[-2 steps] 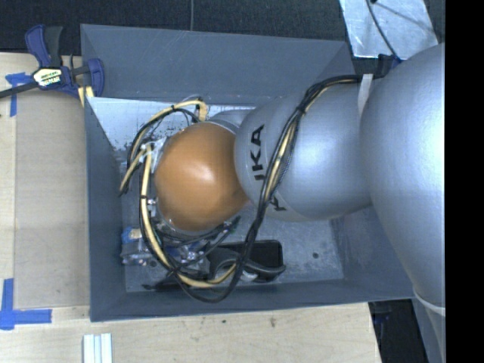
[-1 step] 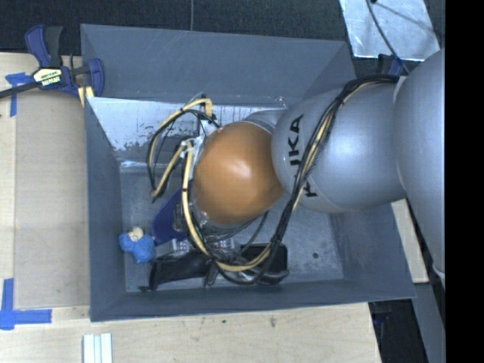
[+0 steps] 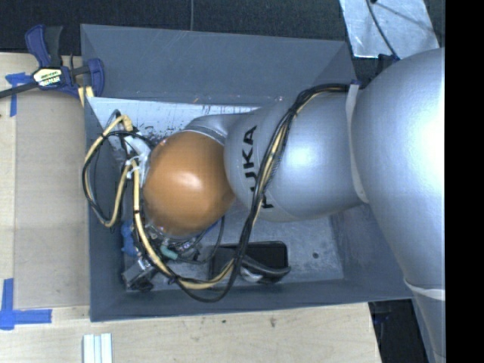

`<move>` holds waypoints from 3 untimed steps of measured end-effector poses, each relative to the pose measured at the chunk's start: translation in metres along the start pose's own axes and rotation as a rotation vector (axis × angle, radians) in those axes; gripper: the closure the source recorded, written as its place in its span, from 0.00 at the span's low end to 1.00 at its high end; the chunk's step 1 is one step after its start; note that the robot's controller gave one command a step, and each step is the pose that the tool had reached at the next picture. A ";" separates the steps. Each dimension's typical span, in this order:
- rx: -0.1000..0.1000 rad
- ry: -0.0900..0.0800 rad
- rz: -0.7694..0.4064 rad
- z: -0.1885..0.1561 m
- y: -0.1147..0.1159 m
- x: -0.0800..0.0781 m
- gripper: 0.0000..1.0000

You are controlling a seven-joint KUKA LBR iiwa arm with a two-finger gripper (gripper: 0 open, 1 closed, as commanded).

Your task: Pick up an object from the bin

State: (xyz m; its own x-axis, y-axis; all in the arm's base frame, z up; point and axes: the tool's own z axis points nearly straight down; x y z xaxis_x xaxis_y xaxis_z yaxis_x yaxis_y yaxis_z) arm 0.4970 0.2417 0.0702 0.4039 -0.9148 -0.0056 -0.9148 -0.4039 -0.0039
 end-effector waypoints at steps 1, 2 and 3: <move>-0.003 0.002 0.006 0.000 0.000 0.002 1.00; 0.001 0.003 0.008 -0.034 -0.001 0.002 1.00; 0.000 0.003 0.010 -0.048 -0.002 0.001 1.00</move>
Offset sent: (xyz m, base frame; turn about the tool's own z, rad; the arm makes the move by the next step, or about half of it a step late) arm 0.0000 0.0000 0.0000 0.0000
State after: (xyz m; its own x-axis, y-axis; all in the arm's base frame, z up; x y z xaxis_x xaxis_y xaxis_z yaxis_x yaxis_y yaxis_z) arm 0.4990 0.2408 0.1185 0.3944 -0.9189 -0.0028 -0.9189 -0.3944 -0.0042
